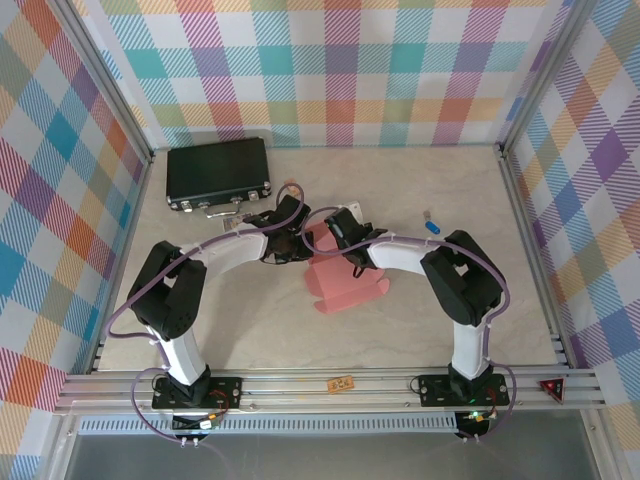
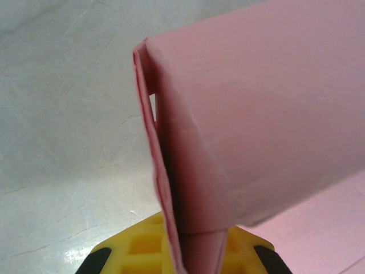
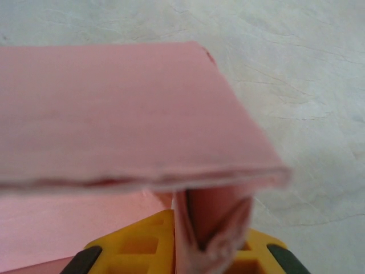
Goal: Fold the paper box
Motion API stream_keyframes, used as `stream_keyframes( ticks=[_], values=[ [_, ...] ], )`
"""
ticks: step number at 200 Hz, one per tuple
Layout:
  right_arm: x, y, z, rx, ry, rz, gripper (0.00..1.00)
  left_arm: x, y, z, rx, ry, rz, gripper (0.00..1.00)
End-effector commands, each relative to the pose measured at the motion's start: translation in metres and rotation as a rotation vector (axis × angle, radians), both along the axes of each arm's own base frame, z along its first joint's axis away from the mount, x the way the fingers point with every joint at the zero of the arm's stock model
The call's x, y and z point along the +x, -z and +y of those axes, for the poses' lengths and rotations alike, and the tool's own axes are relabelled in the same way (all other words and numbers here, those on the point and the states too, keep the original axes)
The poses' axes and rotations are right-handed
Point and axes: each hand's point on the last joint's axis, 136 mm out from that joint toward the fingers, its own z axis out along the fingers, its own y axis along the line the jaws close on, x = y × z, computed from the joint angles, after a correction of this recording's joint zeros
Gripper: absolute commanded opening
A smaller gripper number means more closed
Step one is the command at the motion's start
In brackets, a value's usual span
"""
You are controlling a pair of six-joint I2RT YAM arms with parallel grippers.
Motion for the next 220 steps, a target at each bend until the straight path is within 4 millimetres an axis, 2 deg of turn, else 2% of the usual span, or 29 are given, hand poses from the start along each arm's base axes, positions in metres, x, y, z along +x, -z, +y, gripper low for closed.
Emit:
stream_keyframes(
  ticks=[1, 52, 106, 125, 163, 220],
  values=[
    [-0.001, 0.006, -0.021, -0.086, 0.097, -0.001, 0.14, -0.003, -0.001, -0.002, -0.01, 0.0, 0.035, 0.0],
    [0.0, 0.006, -0.031, -0.142, 0.185, -0.012, 0.13, -0.003, 0.002, -0.001, -0.004, -0.006, 0.039, 0.0],
    [-0.002, 0.002, -0.029, -0.125, 0.183, 0.005, 0.17, -0.004, 0.005, 0.0, 0.001, -0.006, 0.047, 0.0],
    [-0.003, -0.002, -0.019, -0.077, 0.134, 0.019, 0.23, -0.005, 0.006, 0.0, 0.005, -0.007, 0.048, 0.0],
    [-0.009, -0.014, -0.005, 0.01, 0.053, 0.042, 0.43, -0.004, 0.006, 0.002, 0.012, -0.015, 0.046, 0.0],
    [-0.019, -0.028, 0.004, 0.067, -0.018, 0.069, 0.59, -0.003, 0.01, 0.004, 0.026, -0.036, 0.053, 0.0]
  ],
)
